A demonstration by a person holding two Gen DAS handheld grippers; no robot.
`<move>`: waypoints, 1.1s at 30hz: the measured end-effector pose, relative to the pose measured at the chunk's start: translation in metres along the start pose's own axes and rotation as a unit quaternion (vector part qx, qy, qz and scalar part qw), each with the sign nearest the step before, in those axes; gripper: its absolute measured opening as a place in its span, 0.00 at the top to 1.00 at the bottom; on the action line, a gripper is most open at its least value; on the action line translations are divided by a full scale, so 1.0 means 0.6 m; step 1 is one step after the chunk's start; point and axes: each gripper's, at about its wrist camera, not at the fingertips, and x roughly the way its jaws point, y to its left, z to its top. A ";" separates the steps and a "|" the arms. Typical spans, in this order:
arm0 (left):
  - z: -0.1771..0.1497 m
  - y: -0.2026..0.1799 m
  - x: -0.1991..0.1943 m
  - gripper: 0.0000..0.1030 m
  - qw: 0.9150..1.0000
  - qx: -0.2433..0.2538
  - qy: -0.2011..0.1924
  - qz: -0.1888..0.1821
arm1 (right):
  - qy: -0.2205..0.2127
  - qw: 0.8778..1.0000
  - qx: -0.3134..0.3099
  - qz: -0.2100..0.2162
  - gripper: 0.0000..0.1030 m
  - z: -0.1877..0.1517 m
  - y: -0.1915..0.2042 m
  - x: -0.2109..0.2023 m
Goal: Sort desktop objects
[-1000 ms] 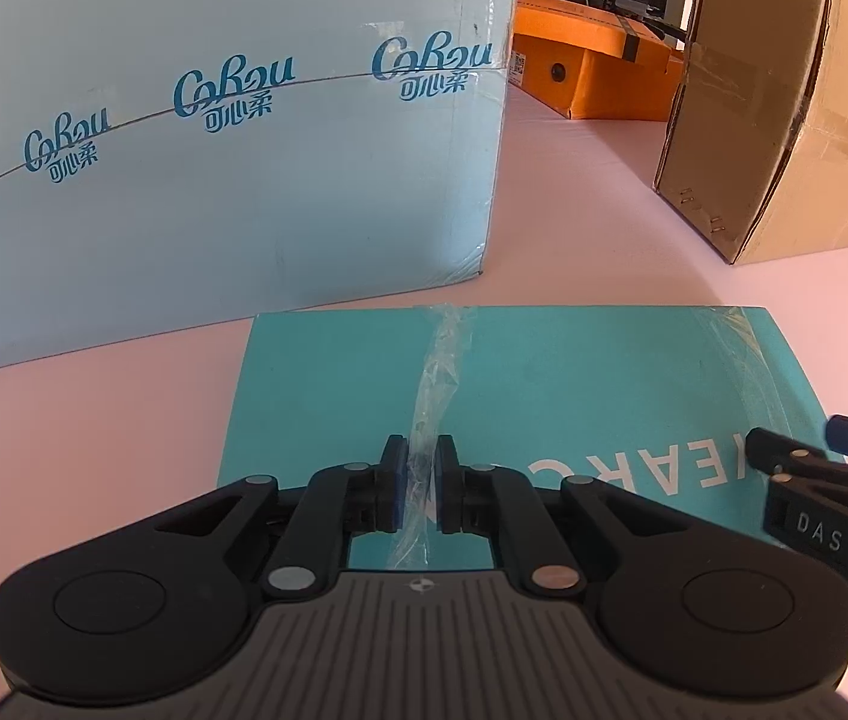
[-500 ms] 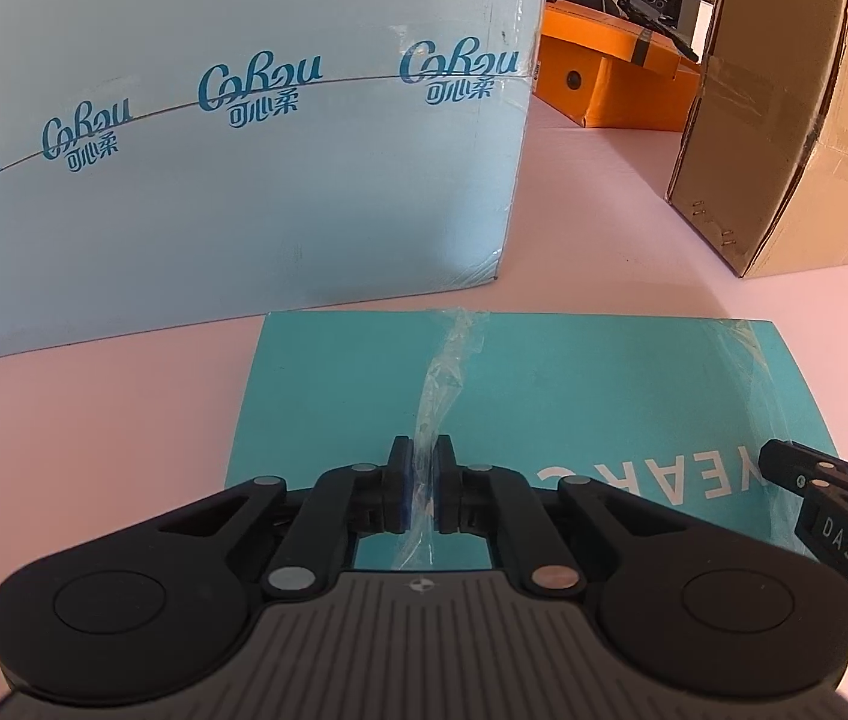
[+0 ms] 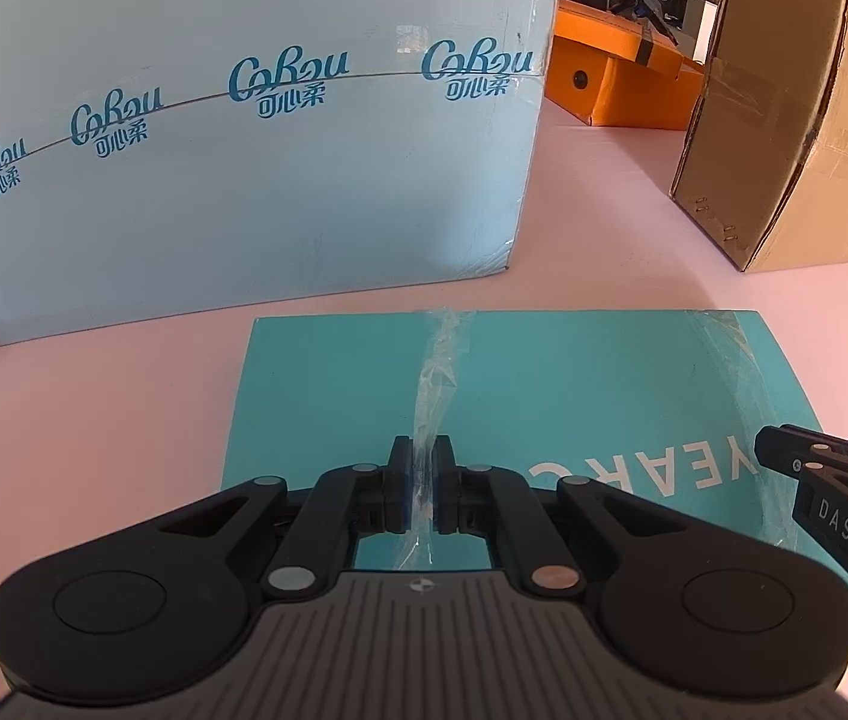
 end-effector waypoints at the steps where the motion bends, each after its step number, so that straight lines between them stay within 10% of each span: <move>1: 0.001 0.000 0.001 0.96 1.000 -0.001 0.001 0.000 | 0.006 1.000 0.004 0.003 0.89 0.000 -0.001 0.004; 33: -0.027 0.031 -0.060 0.96 1.000 0.001 -0.022 0.004 | -0.043 0.998 0.029 0.027 0.93 -0.015 0.028 -0.052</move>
